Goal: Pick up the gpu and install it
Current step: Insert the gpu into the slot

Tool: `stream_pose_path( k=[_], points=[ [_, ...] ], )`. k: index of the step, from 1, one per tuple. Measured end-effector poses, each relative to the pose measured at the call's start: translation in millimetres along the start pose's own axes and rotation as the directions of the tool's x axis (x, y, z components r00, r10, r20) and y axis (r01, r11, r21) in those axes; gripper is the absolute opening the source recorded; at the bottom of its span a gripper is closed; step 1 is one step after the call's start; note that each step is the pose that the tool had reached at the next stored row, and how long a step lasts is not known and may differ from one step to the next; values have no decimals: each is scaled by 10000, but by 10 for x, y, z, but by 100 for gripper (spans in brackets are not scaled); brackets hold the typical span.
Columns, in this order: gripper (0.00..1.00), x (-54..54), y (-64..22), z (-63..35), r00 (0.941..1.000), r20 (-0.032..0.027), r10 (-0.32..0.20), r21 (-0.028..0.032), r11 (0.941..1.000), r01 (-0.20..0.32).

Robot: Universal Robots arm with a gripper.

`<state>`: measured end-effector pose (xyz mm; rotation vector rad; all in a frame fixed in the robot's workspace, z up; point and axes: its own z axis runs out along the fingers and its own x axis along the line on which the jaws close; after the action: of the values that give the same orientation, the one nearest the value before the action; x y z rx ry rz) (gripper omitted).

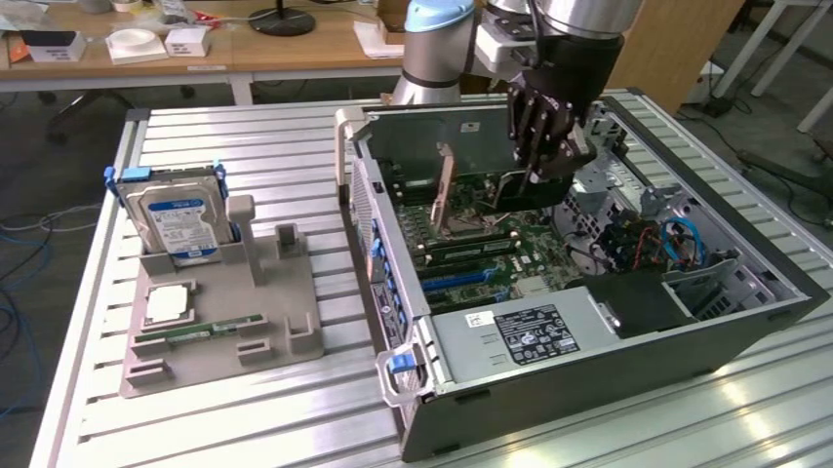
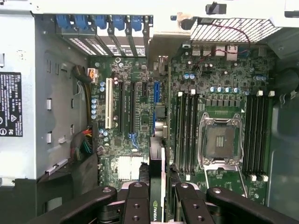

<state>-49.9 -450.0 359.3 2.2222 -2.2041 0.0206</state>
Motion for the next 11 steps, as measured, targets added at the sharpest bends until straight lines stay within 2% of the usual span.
stream_pose_path(
  k=[7, 11],
  points=[
    [26, -12, 4, 41, 10000, 3, -1, 0, 10000, 1],
    [26, -13, 4, 100, 10000, 5, -1, -1, 10000, 1]
  ],
)
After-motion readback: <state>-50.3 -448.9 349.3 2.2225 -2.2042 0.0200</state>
